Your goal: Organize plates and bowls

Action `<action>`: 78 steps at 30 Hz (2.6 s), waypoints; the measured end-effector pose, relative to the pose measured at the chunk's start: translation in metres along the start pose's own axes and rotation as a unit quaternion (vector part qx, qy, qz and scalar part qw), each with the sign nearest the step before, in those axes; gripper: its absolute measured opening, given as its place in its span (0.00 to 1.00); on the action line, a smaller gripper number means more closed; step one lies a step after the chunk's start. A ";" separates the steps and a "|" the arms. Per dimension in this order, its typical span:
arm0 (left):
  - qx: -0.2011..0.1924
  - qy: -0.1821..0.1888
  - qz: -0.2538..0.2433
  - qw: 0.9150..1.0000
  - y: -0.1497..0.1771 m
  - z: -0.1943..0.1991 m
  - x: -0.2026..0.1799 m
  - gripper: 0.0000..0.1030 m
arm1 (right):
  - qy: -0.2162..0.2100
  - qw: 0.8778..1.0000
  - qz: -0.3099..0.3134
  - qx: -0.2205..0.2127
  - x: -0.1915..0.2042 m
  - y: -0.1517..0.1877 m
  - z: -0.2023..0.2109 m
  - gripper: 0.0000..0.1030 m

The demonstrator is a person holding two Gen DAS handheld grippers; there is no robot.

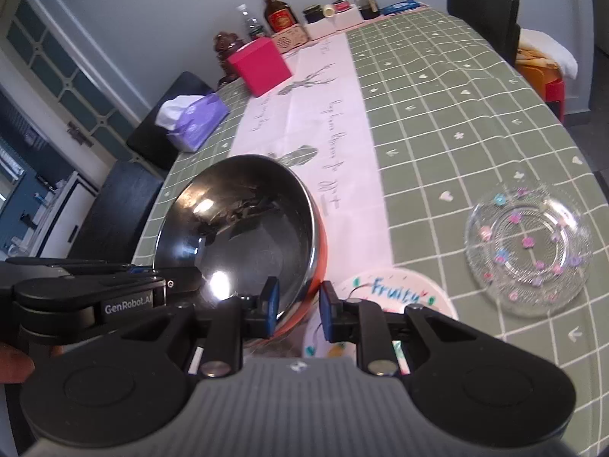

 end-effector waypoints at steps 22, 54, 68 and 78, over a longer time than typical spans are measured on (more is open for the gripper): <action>0.141 -0.034 -0.010 0.989 0.076 0.040 0.092 0.15 | -0.095 0.984 0.047 0.141 0.110 0.062 -0.003 0.19; 0.207 -0.026 -0.028 0.978 0.109 -0.003 0.122 0.20 | -0.081 0.967 0.085 0.228 0.145 0.086 -0.047 0.27; 0.107 0.003 -0.070 0.992 0.083 -0.002 0.121 0.27 | -0.079 0.974 0.100 0.185 0.140 0.088 -0.030 0.25; 0.105 0.011 -0.065 0.992 0.088 -0.007 0.123 0.20 | -0.101 0.975 0.066 0.185 0.128 0.092 -0.034 0.18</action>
Point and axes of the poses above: each gripper's, at about its wrist camera, not at the fingertips, and z roughly against the way its jaws point, x to its left, y to its underside, the point moved 1 cm from there along -z, roughly the way its jaws point, and after that the axes turned 12 degrees about z, right-handed, at the moved point
